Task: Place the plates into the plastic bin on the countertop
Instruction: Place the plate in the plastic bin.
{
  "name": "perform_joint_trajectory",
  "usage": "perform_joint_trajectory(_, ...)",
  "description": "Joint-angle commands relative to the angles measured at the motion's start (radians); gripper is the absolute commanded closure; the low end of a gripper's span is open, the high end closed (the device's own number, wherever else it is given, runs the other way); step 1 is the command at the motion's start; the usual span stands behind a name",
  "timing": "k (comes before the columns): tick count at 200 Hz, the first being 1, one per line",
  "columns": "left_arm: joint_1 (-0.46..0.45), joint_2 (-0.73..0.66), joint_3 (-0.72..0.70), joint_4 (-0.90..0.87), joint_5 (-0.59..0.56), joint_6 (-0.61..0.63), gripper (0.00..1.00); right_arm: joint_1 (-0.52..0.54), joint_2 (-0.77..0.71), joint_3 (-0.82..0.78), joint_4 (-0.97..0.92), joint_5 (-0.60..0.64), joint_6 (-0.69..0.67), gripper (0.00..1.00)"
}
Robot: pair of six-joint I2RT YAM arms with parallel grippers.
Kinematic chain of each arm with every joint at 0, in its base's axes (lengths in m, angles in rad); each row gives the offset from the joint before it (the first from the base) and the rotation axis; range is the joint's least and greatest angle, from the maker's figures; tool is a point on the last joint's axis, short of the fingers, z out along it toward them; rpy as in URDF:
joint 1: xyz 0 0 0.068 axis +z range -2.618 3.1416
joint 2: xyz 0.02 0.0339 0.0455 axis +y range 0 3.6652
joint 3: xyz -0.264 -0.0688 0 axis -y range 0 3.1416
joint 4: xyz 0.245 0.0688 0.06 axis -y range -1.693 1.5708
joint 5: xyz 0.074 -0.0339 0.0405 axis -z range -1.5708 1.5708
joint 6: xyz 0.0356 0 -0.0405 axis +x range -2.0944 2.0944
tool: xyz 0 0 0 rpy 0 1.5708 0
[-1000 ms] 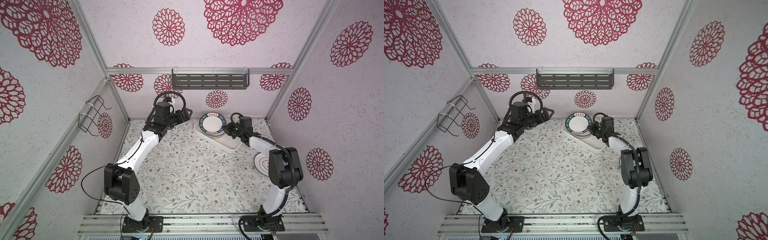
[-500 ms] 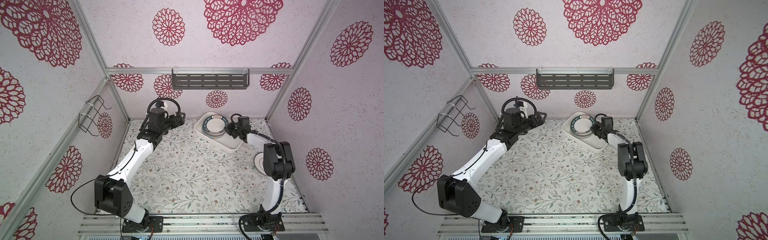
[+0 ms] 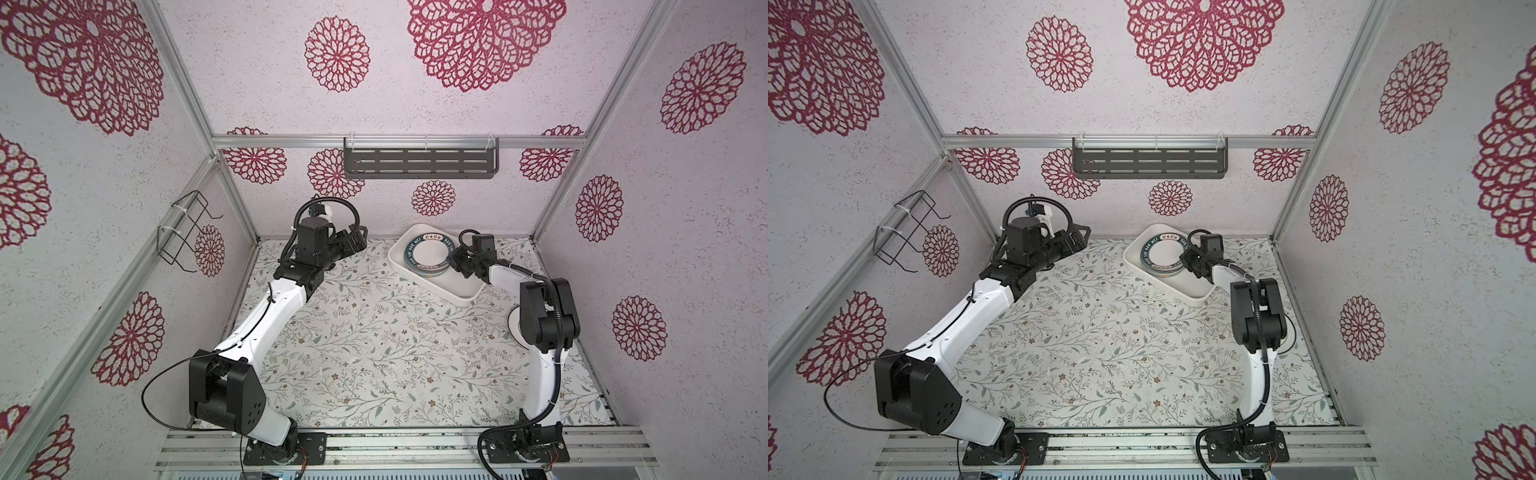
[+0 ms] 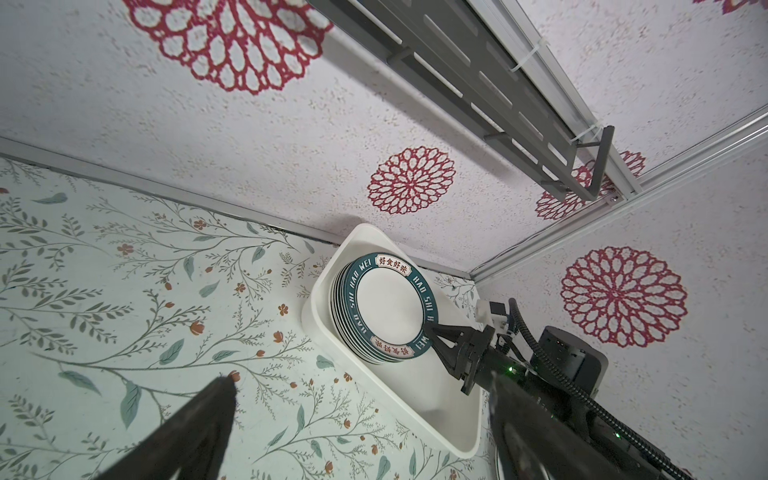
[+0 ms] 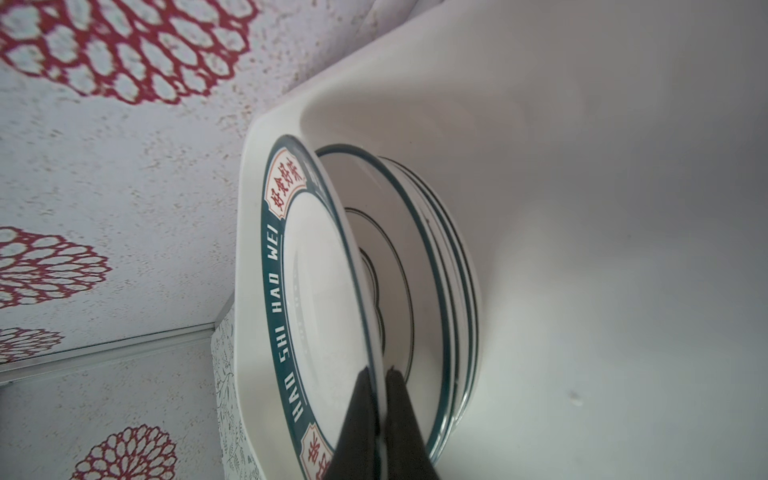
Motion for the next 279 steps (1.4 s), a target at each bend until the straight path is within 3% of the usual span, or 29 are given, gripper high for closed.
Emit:
perform_joint_trajectory(1,0.010,-0.008,0.013,0.026,-0.002,0.017,0.03,-0.002,0.006,0.058,0.019,0.000,0.004,0.93)
perform_joint_trajectory(22,0.011,0.016,0.042,0.010,0.013,0.014,0.03,-0.002,0.005,0.068,-0.015,0.006,-0.009,0.77)
perform_joint_trajectory(45,0.011,0.035,0.056,0.017,0.028,0.008,0.03,-0.002,-0.003,0.077,-0.048,0.016,-0.033,0.70)
perform_joint_trajectory(101,0.010,0.093,0.101,0.029,0.066,-0.015,0.03,-0.002,-0.027,0.117,-0.173,0.040,-0.129,0.38)
perform_joint_trajectory(170,-0.004,0.118,0.118,0.056,0.078,-0.047,0.03,-0.004,-0.102,0.122,-0.253,0.068,-0.245,0.18)
perform_joint_trajectory(217,-0.052,0.160,0.159,0.041,0.082,-0.047,0.03,-0.021,-0.255,-0.007,-0.256,0.118,-0.289,0.01)
perform_joint_trajectory(279,-0.159,0.262,0.274,-0.015,0.123,-0.020,0.03,-0.089,-0.516,-0.285,-0.305,0.274,-0.264,0.01)
